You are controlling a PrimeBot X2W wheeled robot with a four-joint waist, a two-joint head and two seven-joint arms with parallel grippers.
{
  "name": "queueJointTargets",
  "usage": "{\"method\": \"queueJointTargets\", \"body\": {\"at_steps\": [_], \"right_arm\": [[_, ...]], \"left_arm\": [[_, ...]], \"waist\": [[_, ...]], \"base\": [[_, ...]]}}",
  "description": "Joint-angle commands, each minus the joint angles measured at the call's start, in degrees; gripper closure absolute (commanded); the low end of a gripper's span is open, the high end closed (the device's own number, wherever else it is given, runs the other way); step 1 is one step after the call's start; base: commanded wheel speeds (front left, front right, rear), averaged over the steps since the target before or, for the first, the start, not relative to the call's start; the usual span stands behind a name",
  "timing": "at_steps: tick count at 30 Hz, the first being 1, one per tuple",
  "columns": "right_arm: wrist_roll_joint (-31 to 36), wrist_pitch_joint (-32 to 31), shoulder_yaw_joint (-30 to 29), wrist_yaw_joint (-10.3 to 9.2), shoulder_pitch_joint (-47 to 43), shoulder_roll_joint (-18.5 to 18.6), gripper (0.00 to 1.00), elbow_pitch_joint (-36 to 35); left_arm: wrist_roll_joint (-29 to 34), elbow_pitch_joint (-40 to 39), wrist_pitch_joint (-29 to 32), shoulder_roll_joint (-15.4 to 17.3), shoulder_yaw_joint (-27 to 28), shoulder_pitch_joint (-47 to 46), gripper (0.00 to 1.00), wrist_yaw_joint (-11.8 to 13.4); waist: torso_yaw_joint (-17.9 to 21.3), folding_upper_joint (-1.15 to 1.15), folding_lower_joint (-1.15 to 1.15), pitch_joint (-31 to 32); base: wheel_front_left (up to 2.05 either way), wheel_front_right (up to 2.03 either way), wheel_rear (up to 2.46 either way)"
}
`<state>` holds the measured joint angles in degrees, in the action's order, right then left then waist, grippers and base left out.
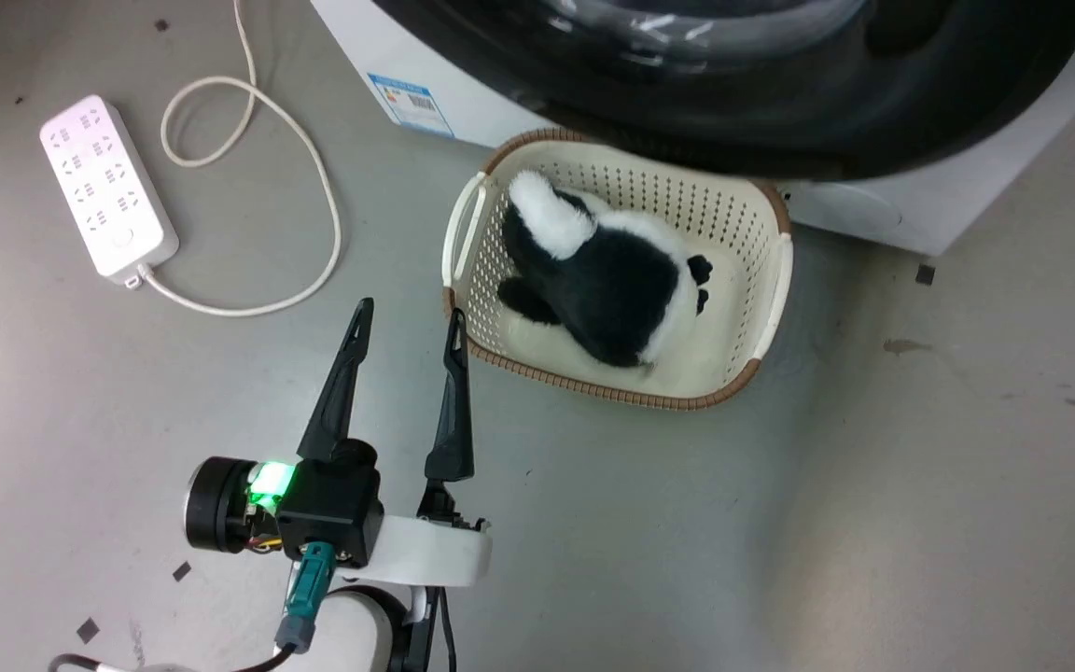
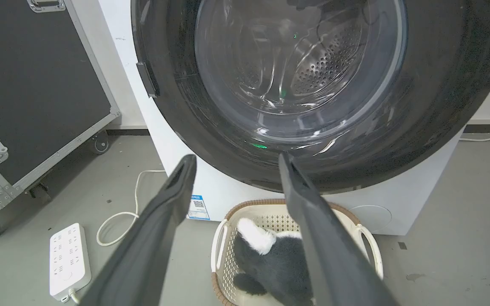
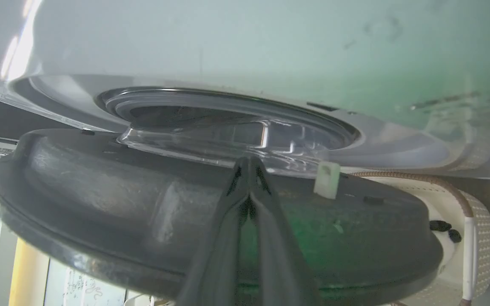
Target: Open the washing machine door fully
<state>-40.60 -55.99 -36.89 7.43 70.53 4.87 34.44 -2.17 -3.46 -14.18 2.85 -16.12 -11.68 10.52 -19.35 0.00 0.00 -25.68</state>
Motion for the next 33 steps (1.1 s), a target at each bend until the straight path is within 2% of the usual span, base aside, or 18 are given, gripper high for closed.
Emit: {"method": "queueJointTargets", "body": {"at_steps": [1, 6, 11, 22, 28, 33], "right_arm": [[-1.29, -1.79, -0.53, 0.06, -0.47, -1.25, 1.0, 0.07], [-3.57, -5.69, -1.11, 0.06, -5.81, -1.89, 1.0, -1.74], [-9.31, -7.5, 4.04, 0.06, -13.0, -1.97, 1.0, -0.94], [-27.21, -5.05, 23.98, 0.06, -28.72, -1.99, 1.0, -1.24], [-38.36, -1.73, 39.17, 0.06, -36.01, -1.99, 1.0, -5.96], [-43.34, 2.71, 48.76, 0.06, -40.7, -1.99, 1.0, -10.36]], "left_arm": [[0.05, 0.16, -0.51, 0.03, -0.36, -0.61, 0.0, 0.41], [0.3, 0.91, -0.82, 0.2, 0.0, 0.5, 0.0, 0.25], [0.47, 1.55, -0.82, 0.82, 0.72, 2.24, 0.0, -0.19], [0.66, 3.17, -0.82, 1.17, -0.21, 6.77, 0.0, -1.97], [0.63, 3.71, -0.82, 1.73, -0.2, 9.22, 0.0, -2.67], [0.48, 3.78, -0.82, 2.16, 0.42, 10.59, 0.0, -2.91]], "waist": [[0.09, 0.0, 0.0, 0.77], [0.62, 0.0, 0.0, 4.12], [1.19, 0.0, 0.0, 7.98], [1.01, 0.0, 0.0, 13.93], [0.93, 0.0, 0.0, 15.67], [0.73, 0.0, 0.0, 16.4]], "base": [[0.0, 0.0, 0.0], [0.0, 0.0, 0.0], [0.0, 0.0, 0.0], [0.0, 0.0, 0.0], [0.0, 0.0, 0.0], [0.0, 0.0, 0.0]]}}
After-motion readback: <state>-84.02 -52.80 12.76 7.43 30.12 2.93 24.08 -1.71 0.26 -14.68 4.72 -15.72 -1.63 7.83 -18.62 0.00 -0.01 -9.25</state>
